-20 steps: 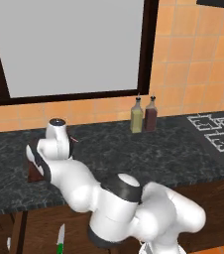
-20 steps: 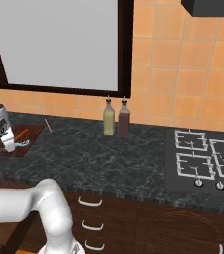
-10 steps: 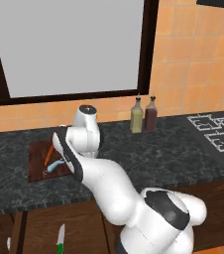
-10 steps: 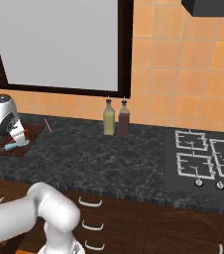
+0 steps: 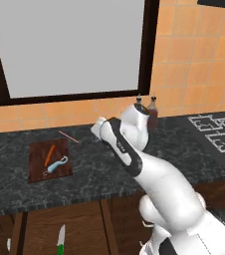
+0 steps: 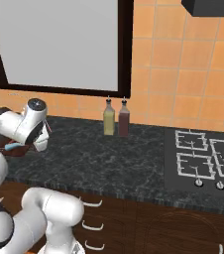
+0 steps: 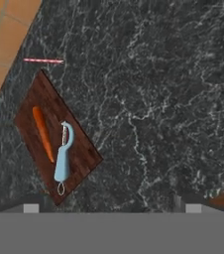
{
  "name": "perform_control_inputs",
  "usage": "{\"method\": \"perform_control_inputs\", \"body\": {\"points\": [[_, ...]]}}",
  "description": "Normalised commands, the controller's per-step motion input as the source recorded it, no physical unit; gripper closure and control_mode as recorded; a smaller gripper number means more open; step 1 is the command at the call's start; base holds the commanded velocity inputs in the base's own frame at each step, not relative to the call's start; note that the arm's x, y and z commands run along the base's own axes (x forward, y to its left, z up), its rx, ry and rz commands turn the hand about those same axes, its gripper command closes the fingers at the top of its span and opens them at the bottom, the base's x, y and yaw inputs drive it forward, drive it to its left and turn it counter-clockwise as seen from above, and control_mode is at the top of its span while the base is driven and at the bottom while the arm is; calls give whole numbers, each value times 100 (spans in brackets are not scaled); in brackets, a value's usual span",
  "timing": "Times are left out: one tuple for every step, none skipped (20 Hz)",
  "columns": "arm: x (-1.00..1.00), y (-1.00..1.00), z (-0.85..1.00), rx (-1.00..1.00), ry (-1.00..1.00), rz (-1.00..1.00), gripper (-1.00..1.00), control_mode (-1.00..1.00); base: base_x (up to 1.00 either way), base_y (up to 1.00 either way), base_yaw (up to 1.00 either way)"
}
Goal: Place the appropriate cutting tool for cutting the carrot skin on the cutting board.
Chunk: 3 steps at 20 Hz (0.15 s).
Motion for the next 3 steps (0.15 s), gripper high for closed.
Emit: {"method": "perform_control_inputs", "body": {"points": [[-30, -100, 15, 26, -4, 0, -100, -100, 0, 0, 0], [-29, -100, 9, 26, -4, 0, -100, -100, 0, 0, 0], [-29, -100, 9, 27, -3, 0, -100, -100, 0, 0, 0]]}}
